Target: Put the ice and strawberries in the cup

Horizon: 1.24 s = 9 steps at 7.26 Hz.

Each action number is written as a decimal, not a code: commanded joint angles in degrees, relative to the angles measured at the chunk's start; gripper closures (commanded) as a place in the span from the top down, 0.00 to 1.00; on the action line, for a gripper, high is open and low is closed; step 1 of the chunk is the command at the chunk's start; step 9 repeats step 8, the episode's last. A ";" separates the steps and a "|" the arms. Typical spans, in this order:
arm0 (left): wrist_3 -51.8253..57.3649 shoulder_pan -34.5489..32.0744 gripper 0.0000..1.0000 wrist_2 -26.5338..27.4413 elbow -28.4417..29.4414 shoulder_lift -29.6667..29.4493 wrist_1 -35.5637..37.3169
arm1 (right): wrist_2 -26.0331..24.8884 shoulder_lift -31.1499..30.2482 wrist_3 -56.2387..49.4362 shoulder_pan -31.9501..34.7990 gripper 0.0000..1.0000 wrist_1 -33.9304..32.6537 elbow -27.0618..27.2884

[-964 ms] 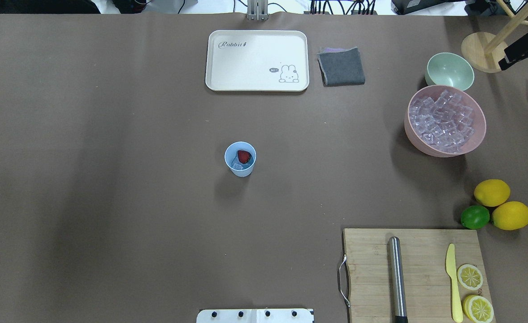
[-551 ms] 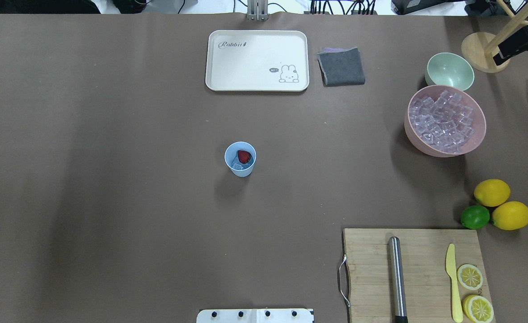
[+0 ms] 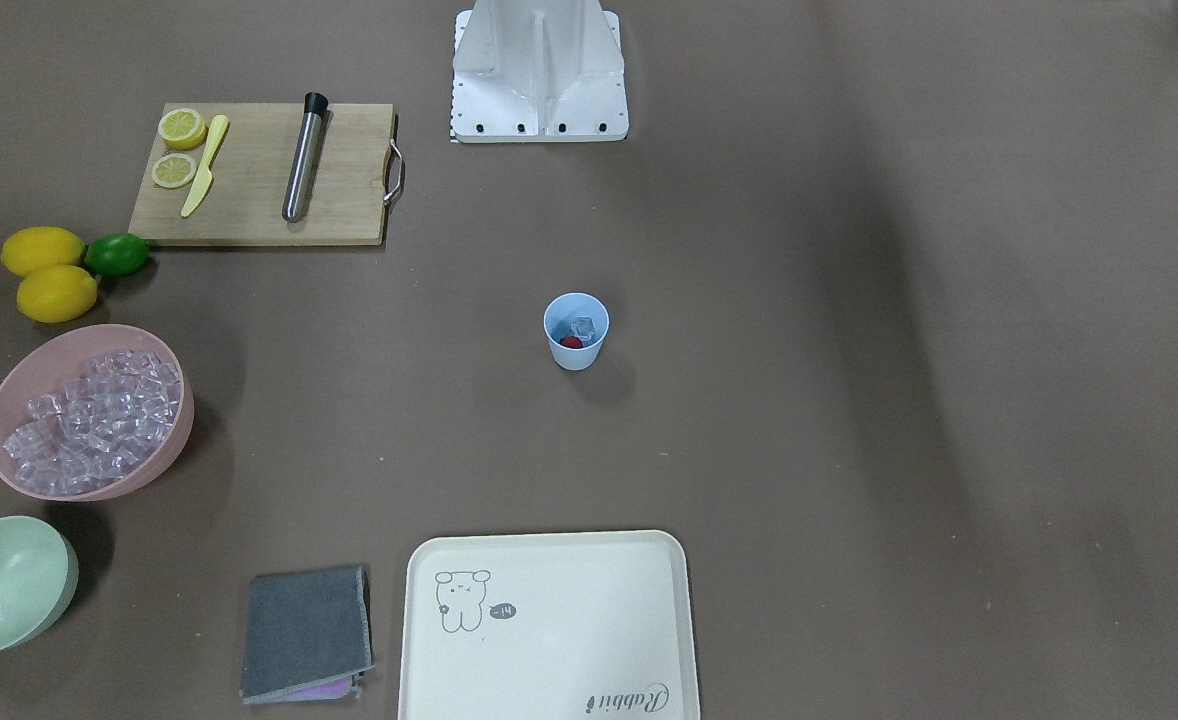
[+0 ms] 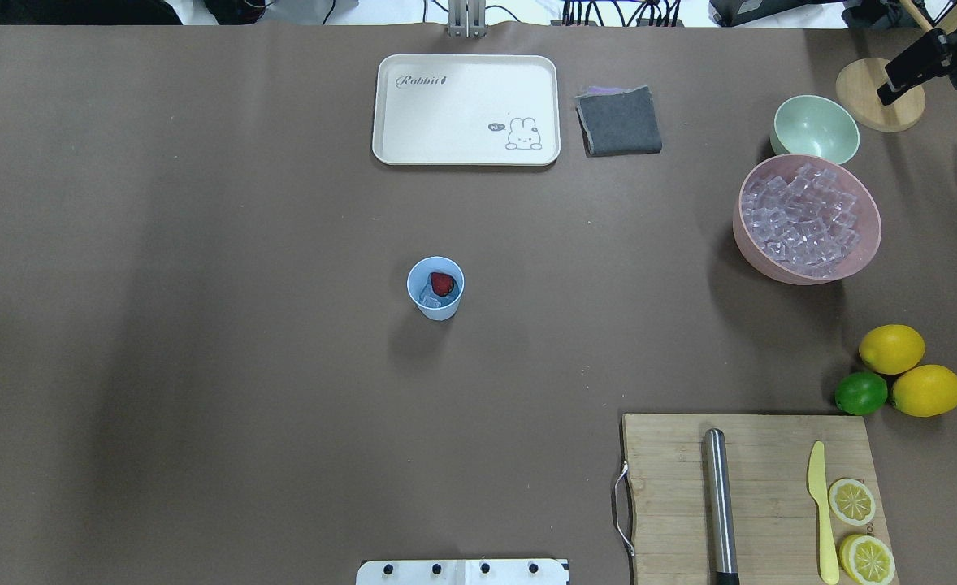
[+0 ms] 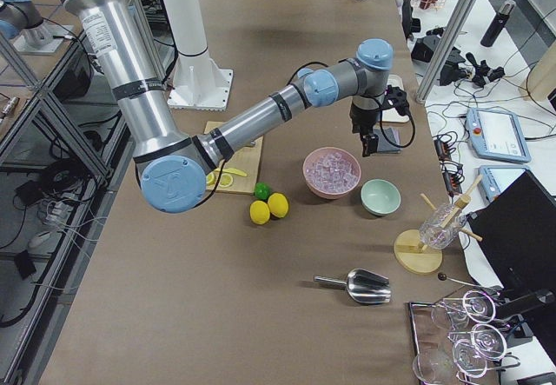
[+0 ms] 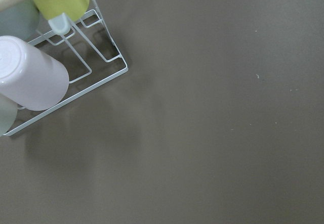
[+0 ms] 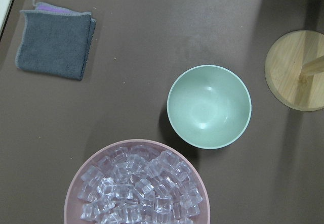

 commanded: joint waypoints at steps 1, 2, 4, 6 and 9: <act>-0.05 0.03 0.98 -0.04 0.77 0.06 0.19 | -0.14 0.91 0.03 0.36 0.99 -0.24 -1.92; -0.14 0.56 0.98 -0.04 1.48 -0.20 0.20 | 0.12 1.08 0.12 0.36 0.99 -0.07 -3.84; -0.14 0.56 0.98 -0.30 1.57 -0.02 0.19 | 1.44 0.91 -0.49 0.45 0.99 0.20 -5.44; -0.05 0.30 0.98 -0.30 1.31 -0.02 -0.15 | 1.09 -2.84 -11.85 2.80 0.99 0.37 -7.02; -0.83 0.21 0.98 -0.21 -0.61 -0.20 -0.07 | 1.26 -7.69 -17.78 5.44 0.99 5.08 -10.95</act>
